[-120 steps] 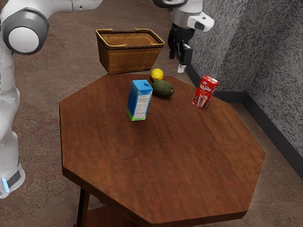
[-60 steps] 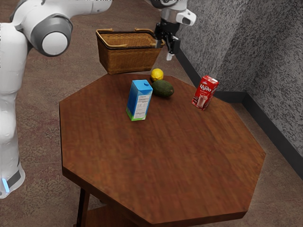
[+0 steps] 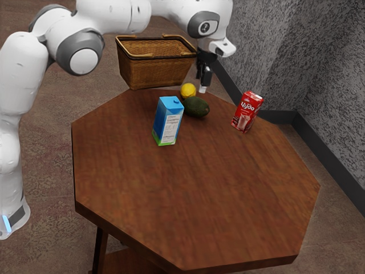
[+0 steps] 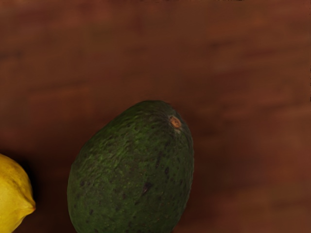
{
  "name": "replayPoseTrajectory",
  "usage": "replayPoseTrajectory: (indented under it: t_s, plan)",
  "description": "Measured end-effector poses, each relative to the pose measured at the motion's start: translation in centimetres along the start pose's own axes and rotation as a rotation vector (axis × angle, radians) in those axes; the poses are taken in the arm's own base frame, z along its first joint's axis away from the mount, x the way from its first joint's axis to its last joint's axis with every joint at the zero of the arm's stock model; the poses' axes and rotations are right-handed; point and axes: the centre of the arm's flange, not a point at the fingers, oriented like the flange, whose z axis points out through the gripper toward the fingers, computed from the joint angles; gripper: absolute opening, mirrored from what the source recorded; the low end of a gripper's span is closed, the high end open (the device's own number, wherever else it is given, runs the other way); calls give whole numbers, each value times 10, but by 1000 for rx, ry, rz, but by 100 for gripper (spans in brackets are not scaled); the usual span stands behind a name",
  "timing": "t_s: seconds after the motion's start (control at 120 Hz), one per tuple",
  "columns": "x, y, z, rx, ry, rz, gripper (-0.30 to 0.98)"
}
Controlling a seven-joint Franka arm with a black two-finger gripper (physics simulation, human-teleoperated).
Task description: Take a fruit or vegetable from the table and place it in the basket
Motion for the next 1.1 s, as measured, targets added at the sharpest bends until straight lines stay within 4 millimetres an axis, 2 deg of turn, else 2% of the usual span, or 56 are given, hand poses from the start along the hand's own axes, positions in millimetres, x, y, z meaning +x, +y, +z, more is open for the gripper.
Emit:
replayPoseTrajectory:
  t_s: [0.133,0.417,0.567,0.842,1.1]
  plan:
    - [1,-4,10,-3,6,79,69]
    - [7,-13,60,-27,-33,197,69]
    - [10,-15,76,-37,-45,242,69]
    - [14,-13,86,-43,-45,308,69]
    - [19,-14,112,-61,-60,344,69]
